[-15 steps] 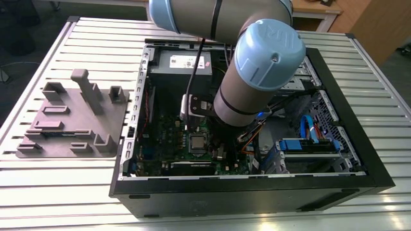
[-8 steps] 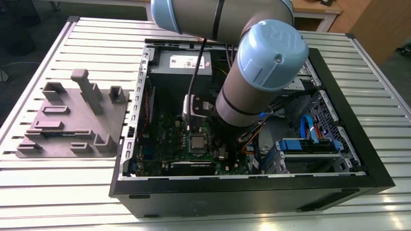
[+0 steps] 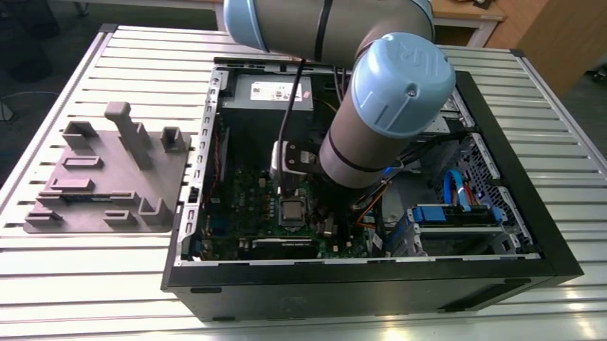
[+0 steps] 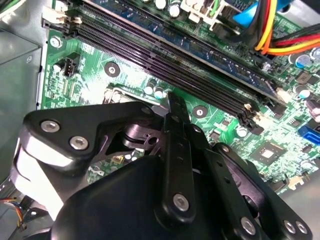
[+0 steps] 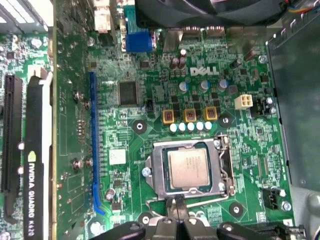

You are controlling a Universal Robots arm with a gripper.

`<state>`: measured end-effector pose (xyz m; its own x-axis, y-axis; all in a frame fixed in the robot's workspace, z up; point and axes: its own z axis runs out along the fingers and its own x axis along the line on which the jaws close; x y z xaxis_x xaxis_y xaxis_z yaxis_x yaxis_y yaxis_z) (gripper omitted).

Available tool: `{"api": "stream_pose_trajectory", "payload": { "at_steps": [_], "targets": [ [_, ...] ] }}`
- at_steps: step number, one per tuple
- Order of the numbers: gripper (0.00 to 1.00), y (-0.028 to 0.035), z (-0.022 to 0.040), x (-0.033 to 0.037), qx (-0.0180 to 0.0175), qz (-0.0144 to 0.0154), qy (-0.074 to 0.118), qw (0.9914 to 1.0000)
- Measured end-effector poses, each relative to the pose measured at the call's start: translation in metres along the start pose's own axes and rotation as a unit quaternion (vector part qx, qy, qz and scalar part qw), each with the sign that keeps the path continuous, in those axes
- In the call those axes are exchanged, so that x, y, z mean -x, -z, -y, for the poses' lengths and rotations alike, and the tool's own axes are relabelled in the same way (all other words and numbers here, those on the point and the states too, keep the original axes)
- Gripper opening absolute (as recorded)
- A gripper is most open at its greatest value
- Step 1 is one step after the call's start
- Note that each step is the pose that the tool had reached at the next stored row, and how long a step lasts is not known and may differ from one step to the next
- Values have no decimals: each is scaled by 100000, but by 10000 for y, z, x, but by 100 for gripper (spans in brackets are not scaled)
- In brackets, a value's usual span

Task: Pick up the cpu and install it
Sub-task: 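Install the first cpu locking lever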

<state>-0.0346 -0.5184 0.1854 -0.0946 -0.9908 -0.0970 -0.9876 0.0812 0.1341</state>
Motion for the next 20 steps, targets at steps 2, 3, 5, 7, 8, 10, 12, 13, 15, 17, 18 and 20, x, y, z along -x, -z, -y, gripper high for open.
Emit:
{"api": "stream_pose_trajectory", "payload": {
  "at_steps": [2, 3, 5, 7, 8, 10, 12, 13, 15, 17, 18, 20],
  "targets": [
    [10, -2, 0, 0, 12, 88, 6, 100000],
    [10, -2, 0, -1, 24, 155, 13, 100000],
    [10, -2, 0, -1, 32, 280, 28, 100000],
    [10, 8, -1, 1, 35, 416, 43, 99999],
    [10, 18, -3, 3, 40, 474, 46, 99999],
    [10, 59, -7, 7, 30, 472, 54, 99999],
    [10, 112, -15, 11, 42, 449, 51, 99999],
    [10, 141, -19, 14, 44, 439, 50, 99999],
    [10, 195, -26, 19, 45, 435, 49, 99999],
    [10, 251, -34, 24, 45, 433, 47, 99999],
    [10, 274, -37, 26, 45, 429, 50, 99999],
    [10, 327, -44, 32, 44, 438, 54, 99999]
  ]
}}
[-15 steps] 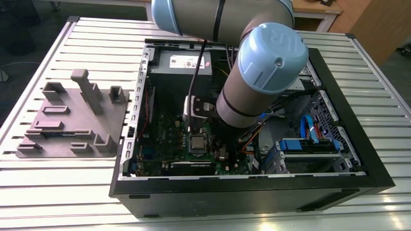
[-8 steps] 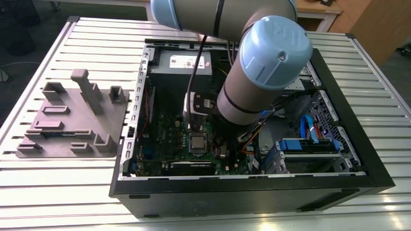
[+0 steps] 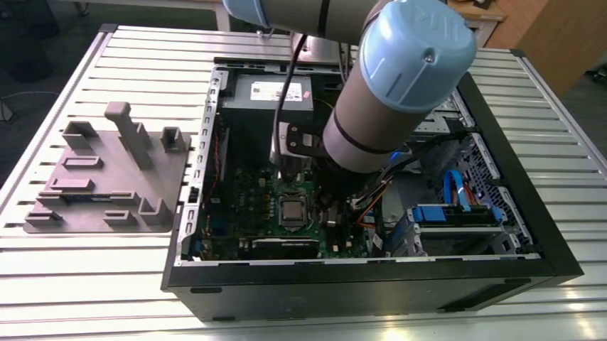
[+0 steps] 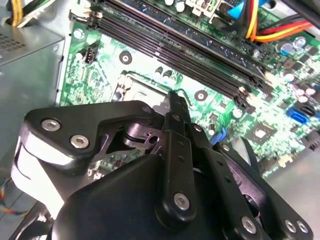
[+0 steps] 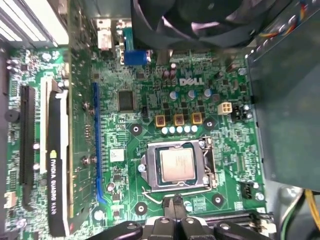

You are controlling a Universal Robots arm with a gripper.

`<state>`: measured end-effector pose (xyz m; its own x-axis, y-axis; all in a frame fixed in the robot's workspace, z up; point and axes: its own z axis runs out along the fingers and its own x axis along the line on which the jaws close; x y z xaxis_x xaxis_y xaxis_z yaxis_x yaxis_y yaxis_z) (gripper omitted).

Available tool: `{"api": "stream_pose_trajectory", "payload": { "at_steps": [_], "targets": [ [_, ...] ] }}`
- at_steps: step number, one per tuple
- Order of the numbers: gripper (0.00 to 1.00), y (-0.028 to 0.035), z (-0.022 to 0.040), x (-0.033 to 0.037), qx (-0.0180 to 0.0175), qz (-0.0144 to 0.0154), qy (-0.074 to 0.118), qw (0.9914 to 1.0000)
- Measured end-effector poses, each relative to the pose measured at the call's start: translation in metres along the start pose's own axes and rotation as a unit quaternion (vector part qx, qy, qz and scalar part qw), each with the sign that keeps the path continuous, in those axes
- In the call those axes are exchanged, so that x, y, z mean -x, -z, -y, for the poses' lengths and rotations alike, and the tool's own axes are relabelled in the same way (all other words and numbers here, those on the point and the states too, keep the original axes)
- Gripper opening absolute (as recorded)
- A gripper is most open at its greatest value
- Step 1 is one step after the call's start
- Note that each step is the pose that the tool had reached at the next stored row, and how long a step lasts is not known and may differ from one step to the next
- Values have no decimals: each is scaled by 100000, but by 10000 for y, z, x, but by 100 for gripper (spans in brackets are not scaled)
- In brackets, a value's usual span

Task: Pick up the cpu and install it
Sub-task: 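Install the first cpu locking lever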

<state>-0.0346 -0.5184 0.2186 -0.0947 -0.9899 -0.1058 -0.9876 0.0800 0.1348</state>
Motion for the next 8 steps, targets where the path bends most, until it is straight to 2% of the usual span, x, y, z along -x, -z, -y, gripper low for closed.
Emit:
{"api": "stream_pose_trajectory", "payload": {
  "at_steps": [2, 8],
  "targets": [
    [10, 50, -7, 5, 3, -10, -5, 100000],
    [10, 63, -9, 7, 0, 1, -4, 100000]
  ]
}}
